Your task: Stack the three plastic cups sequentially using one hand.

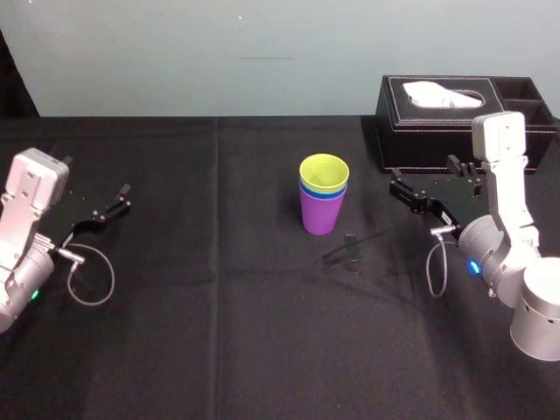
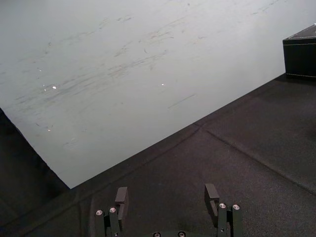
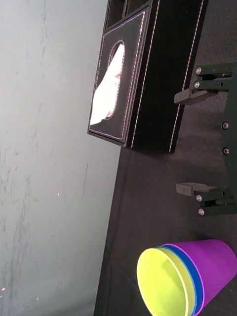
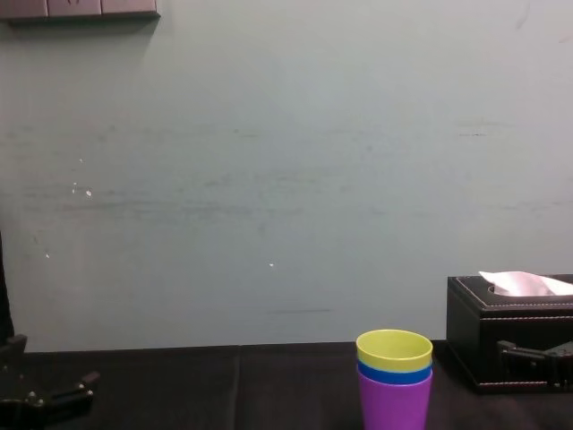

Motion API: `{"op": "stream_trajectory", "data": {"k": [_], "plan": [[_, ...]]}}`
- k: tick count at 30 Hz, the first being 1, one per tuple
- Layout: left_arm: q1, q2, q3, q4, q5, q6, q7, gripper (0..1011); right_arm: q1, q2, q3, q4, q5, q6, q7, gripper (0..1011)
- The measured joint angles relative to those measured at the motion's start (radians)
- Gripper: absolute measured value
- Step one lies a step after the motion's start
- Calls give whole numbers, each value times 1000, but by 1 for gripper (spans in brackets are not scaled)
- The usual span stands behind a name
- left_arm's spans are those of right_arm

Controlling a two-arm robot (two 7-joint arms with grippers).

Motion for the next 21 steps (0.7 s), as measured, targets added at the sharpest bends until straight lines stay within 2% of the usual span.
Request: {"op": "stream_trajectory", "data": {"k": [21], "plan": [[0,0,0,0,0,0,0,1011,0,0,0,0,0,0,0,1003]]}}
